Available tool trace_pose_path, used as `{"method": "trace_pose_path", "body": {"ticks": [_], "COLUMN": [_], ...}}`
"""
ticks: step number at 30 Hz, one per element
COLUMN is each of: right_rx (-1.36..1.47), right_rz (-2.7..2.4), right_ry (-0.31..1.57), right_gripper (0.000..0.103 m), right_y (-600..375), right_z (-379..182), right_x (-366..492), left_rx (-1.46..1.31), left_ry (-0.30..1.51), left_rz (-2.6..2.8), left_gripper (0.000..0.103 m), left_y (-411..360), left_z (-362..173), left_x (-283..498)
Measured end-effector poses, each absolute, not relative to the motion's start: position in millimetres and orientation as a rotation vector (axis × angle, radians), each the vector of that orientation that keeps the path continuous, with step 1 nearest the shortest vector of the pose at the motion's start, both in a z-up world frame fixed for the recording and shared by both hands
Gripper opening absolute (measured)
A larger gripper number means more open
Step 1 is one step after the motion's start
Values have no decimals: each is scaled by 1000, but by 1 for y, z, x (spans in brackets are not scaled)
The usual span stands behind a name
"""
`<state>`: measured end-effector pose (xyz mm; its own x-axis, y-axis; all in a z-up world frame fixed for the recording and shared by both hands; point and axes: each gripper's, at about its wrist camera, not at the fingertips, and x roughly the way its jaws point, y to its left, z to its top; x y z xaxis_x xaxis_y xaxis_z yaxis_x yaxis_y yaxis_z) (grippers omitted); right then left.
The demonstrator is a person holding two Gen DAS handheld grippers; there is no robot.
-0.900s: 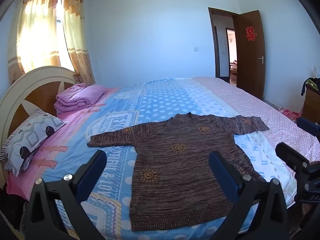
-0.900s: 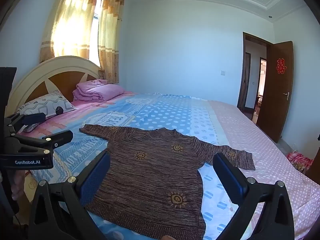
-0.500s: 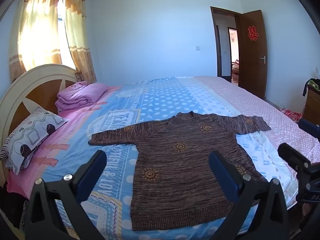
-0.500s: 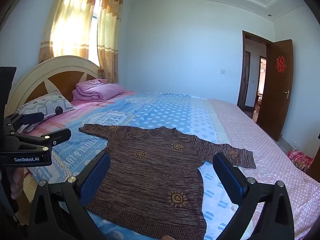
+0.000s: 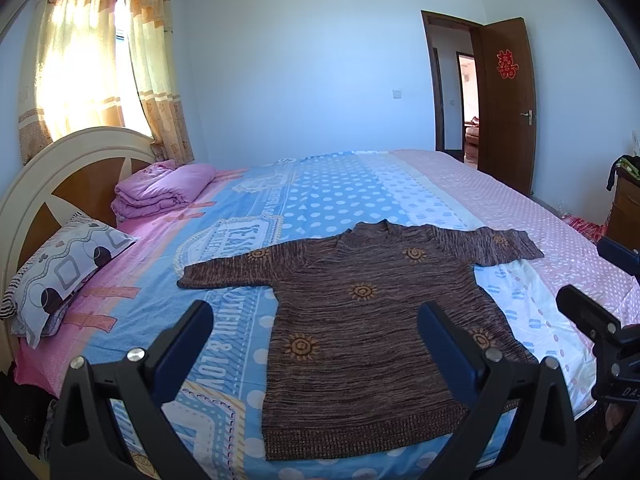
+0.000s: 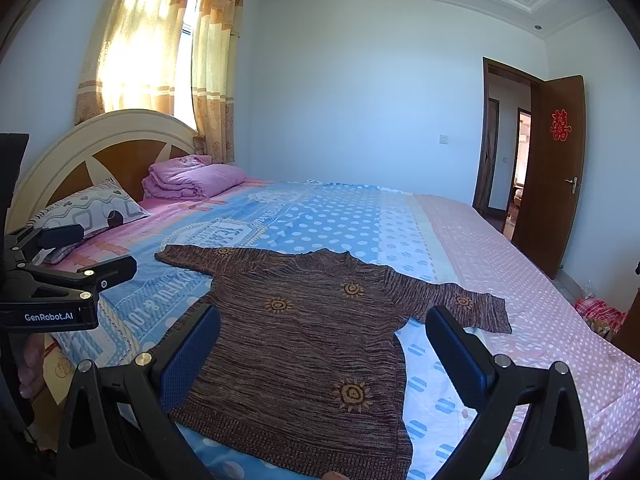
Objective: Fold small clothes
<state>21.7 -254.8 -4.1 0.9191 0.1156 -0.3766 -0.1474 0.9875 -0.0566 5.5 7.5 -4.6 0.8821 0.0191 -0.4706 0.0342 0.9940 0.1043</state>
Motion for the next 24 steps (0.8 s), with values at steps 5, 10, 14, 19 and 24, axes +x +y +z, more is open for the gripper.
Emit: {"method": "trace_pose_path", "body": {"ticks": [5,10,14,19,24], "right_rx": [-83,-77,-77,-75,-72], "right_rz": [136,135,136,135,135], "right_ry": [382,389,389,392,394], "right_gripper": [102,102,102,102,102], "right_y": [-255,-257,-258,-259,-260], "right_z": [-4,-5,-6,-8,-8], "right_x": [22,24,24,25,25], "left_rx": [106,101,103,103,103], "left_ry": [490,489,493,501,502], "left_rz": [-9,-6,-4,-6,-8], "left_gripper": [103,103,103,103,103], "left_y": [9,10,10,11,10], "left_z": [-4,-3,-4,-6,-7], "left_x": [5,6,8,10,11]}}
